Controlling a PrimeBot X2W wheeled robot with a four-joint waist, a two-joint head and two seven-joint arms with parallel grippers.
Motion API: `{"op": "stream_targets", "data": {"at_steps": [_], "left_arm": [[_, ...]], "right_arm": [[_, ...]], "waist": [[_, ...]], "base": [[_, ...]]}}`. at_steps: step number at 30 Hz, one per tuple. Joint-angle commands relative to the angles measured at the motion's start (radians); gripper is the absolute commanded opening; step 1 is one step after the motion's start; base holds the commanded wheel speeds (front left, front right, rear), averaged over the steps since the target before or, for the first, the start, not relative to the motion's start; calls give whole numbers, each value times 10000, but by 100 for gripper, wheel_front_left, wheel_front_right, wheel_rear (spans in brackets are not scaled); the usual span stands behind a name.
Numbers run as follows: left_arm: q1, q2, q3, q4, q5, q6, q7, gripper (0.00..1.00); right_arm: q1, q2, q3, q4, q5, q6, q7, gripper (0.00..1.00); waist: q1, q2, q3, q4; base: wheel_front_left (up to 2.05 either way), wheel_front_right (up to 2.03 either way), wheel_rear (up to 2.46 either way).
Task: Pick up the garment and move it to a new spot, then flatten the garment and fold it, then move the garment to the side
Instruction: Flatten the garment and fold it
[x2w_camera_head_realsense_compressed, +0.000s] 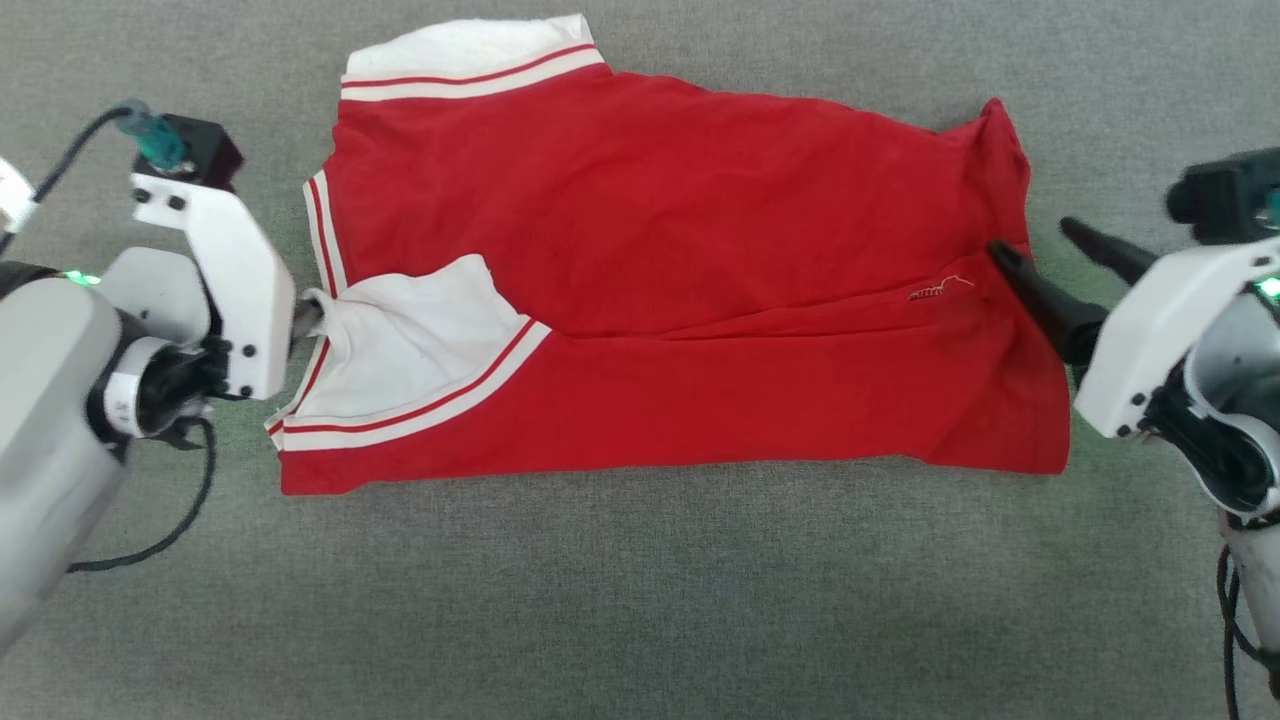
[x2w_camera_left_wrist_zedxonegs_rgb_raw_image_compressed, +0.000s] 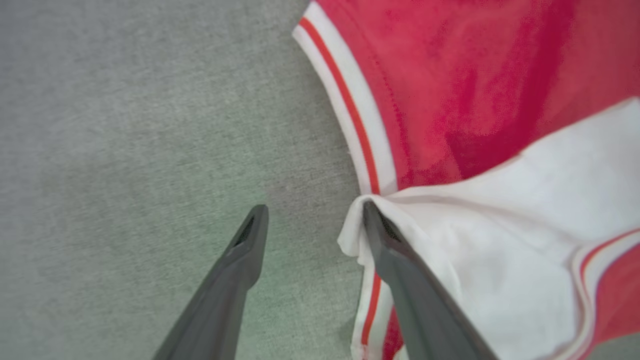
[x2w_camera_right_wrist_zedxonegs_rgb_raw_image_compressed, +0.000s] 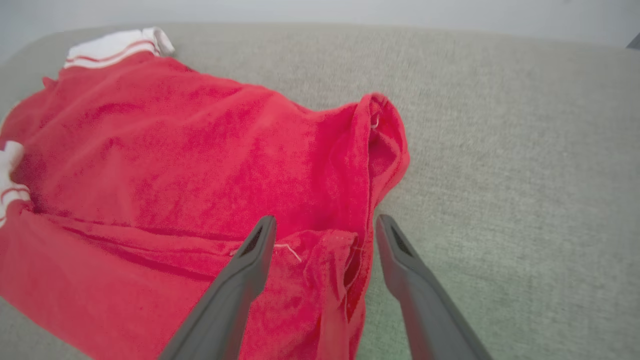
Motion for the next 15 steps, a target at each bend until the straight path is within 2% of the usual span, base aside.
{"op": "stream_targets", "data": {"at_steps": [1, 6, 15], "left_arm": [[135, 137, 37, -119, 55, 90, 56, 100], [595, 872, 202, -1461, -72, 593, 175, 100], [2091, 2214, 497, -4410, -558, 2190, 431, 100]], "right_arm": [[213, 40, -92, -95, -30, -2, -165, 100], [811, 355, -945, -819, -408, -2, -1155, 100], [2023, 1310, -2323, -2276, -1979, -2, -2998, 100]], "waist": [[0, 0, -57, 1], [0, 0, -202, 12], [0, 0, -396, -58]], "base": [[0, 0, 0], [0, 0, 0], [0, 0, 0]]}}
